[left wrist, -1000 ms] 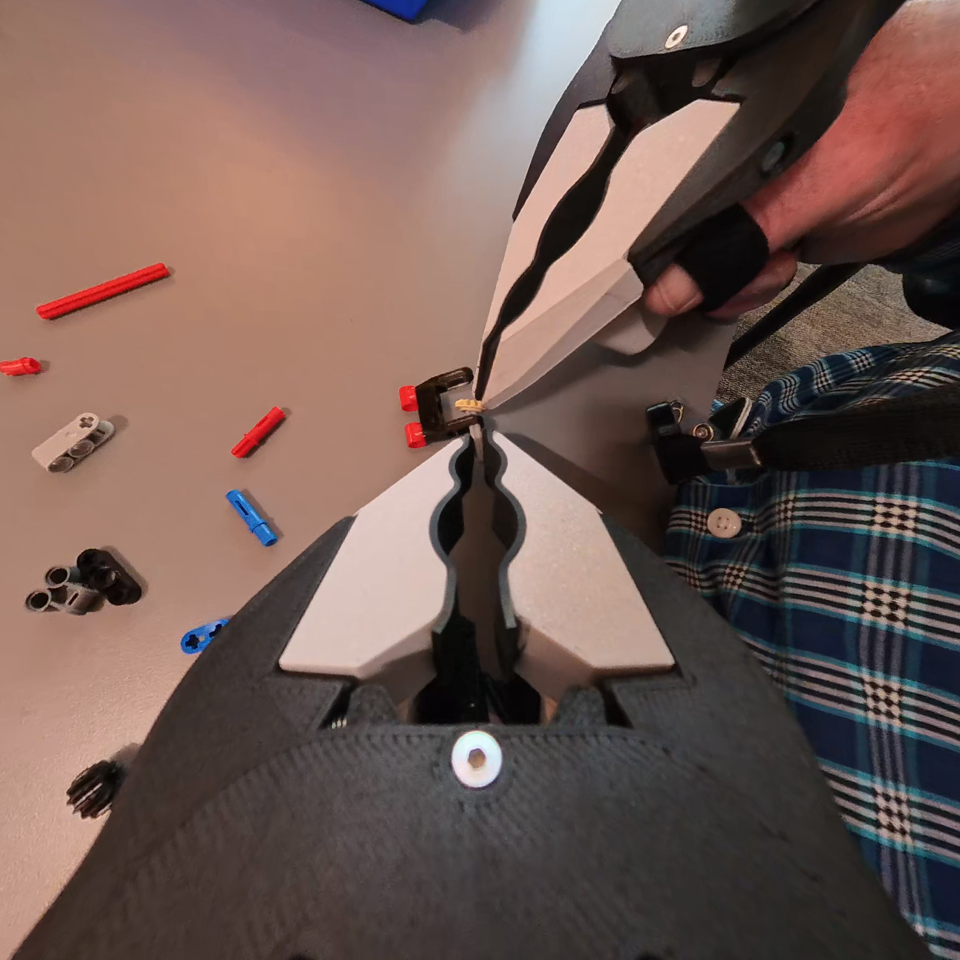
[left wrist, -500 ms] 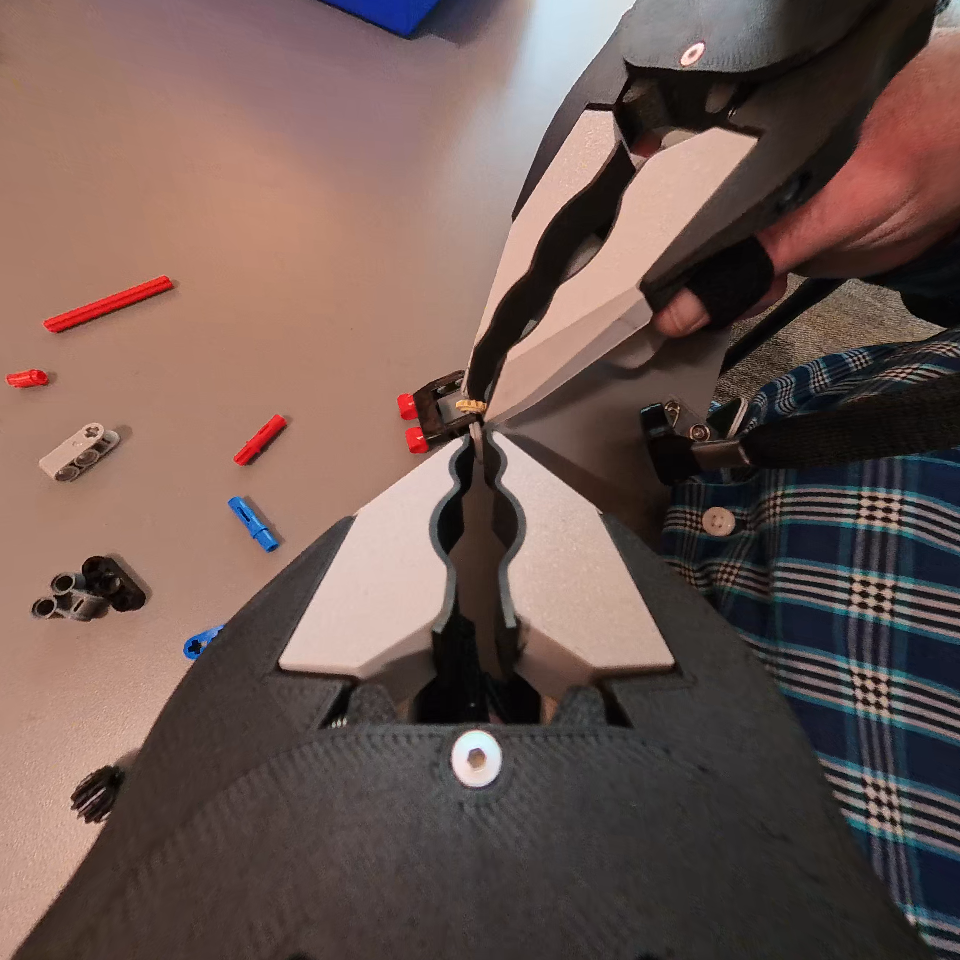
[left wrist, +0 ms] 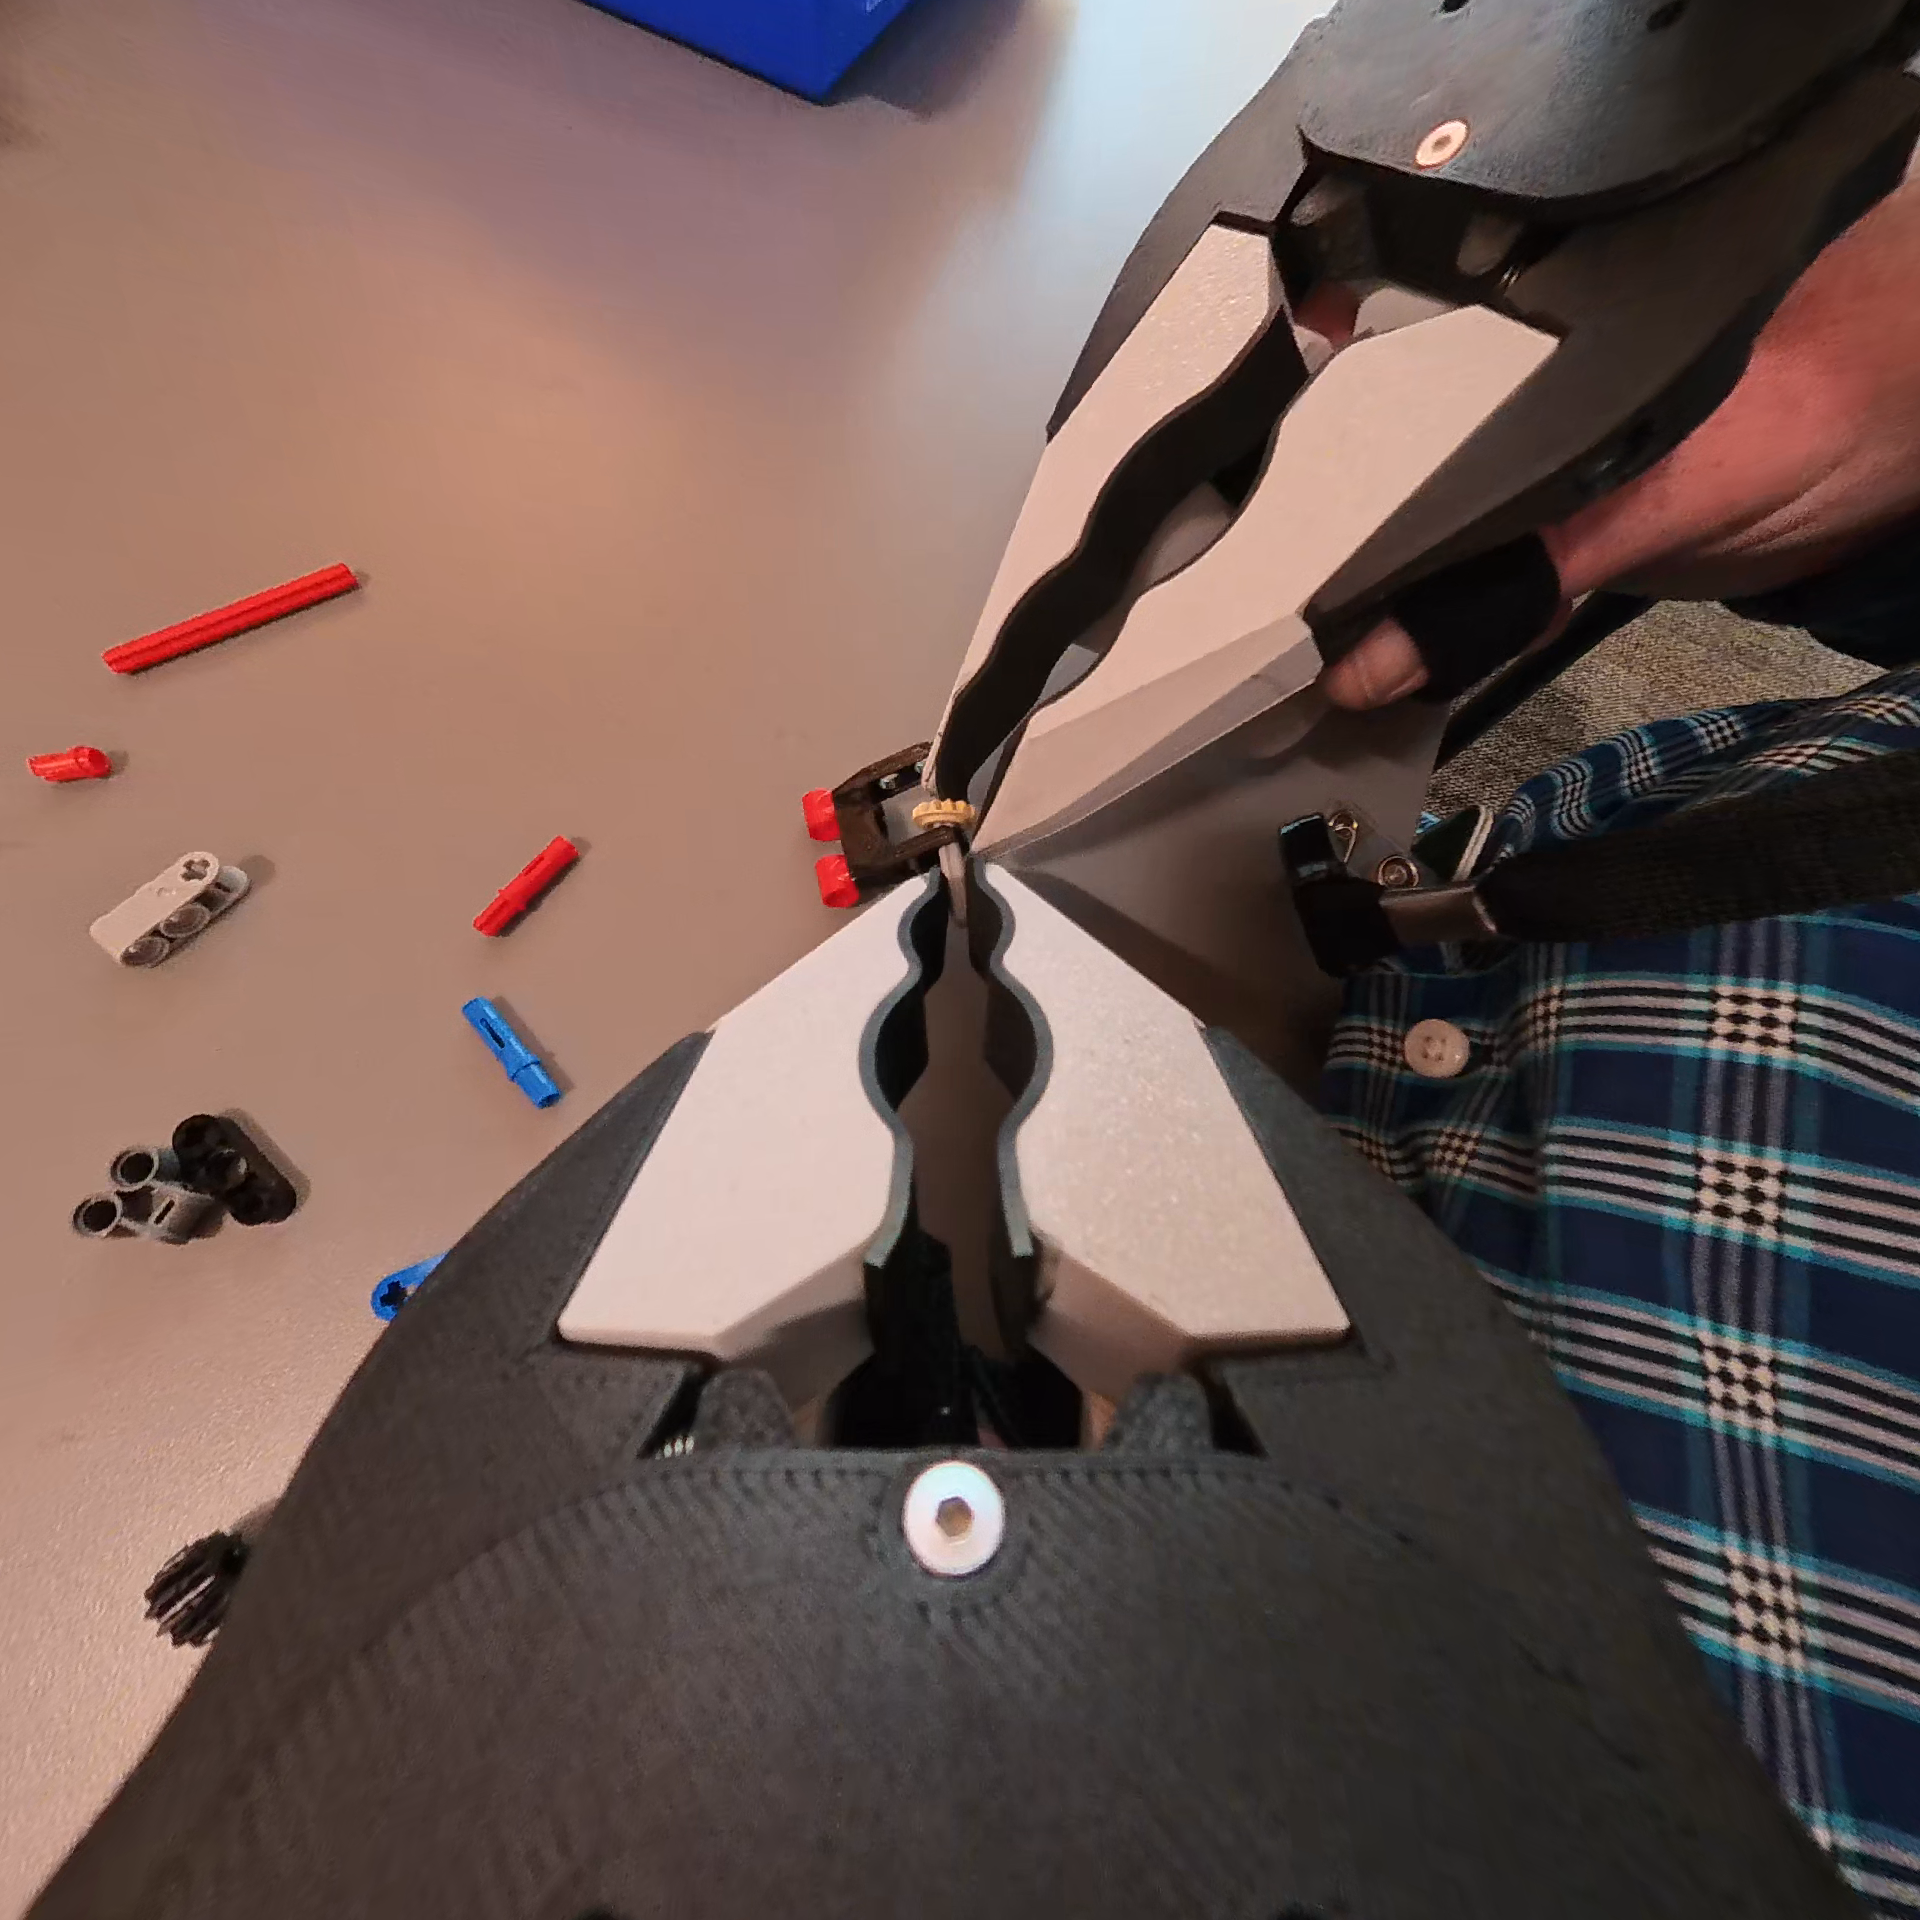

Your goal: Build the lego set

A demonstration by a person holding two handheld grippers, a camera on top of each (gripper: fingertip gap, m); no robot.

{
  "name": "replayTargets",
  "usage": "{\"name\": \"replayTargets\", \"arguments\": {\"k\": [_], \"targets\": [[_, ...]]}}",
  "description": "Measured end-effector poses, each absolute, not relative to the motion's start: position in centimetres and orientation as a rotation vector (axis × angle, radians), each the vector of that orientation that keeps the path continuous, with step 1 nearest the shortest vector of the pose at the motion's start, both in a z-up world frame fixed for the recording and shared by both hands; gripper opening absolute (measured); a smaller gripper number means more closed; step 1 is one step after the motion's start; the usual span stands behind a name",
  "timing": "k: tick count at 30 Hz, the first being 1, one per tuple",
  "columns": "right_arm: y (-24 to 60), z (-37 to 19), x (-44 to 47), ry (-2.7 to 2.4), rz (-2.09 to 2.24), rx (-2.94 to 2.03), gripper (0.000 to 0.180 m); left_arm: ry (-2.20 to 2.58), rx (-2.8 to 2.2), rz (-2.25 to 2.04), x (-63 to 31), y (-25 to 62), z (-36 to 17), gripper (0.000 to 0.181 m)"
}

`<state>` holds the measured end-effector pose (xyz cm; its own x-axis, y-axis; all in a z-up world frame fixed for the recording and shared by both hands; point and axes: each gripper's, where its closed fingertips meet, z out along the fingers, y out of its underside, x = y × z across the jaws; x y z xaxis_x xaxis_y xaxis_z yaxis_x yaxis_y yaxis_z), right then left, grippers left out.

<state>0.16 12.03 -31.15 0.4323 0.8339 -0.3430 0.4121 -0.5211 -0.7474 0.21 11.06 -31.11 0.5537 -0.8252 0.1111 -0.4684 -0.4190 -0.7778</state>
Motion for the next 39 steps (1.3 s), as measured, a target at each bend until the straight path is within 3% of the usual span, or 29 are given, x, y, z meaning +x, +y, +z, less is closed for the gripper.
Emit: {"name": "replayTargets", "arguments": {"k": [39], "targets": [[11.21, -31.35, 0.04, -1.142, 1.066, -2.127, 0.007, 1.081, -2.023, -0.628, 0.62, 10.7, -31.05, 0.001]]}}
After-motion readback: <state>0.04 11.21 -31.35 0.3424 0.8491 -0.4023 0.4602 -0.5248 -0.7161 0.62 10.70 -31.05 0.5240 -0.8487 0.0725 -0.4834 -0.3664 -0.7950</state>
